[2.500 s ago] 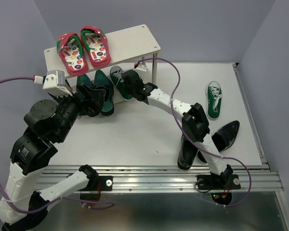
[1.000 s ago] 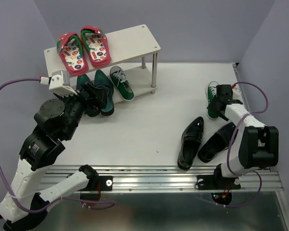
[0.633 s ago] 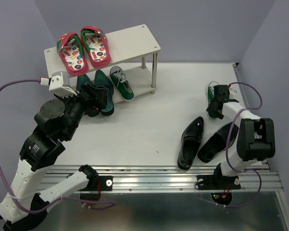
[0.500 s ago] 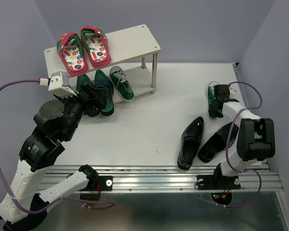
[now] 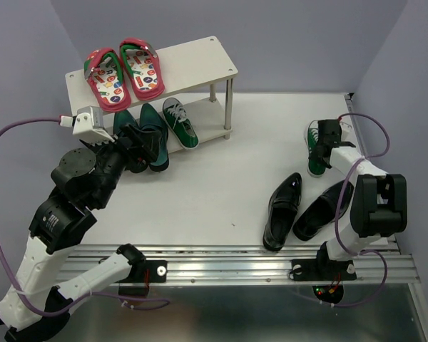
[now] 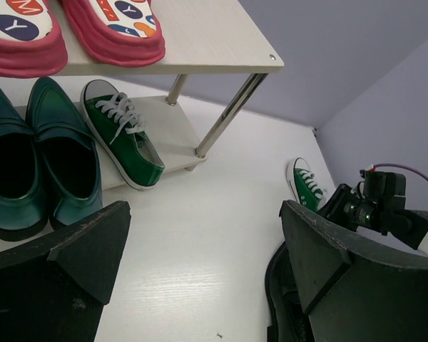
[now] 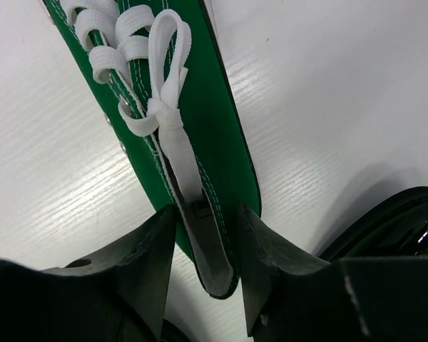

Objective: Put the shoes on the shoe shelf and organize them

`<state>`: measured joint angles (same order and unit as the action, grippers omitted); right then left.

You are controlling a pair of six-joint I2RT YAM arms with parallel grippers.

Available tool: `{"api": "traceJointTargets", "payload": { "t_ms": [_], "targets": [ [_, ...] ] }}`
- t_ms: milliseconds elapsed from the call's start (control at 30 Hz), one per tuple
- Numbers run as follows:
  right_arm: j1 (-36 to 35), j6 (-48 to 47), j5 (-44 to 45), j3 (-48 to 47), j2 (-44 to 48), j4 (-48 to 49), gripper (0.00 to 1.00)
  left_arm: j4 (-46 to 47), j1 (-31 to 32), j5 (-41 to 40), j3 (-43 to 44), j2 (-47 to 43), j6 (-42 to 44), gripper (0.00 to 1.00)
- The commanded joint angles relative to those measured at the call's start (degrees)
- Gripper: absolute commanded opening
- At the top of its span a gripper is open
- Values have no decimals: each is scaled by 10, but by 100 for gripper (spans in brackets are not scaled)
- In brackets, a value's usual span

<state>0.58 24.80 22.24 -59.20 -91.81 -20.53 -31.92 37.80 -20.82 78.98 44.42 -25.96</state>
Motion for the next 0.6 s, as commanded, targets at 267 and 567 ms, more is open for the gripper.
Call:
{"api": "traceJointTargets", "payload": {
  "t_ms": [267, 567],
  "targets": [
    [1, -19, -26, -21, -34, -1, 65, 23, 1, -2, -13, -12, 6, 97],
    [1, -17, -52, -19, -27, 0, 1, 22, 1, -4, -17, -13, 6, 97]
  ]
}}
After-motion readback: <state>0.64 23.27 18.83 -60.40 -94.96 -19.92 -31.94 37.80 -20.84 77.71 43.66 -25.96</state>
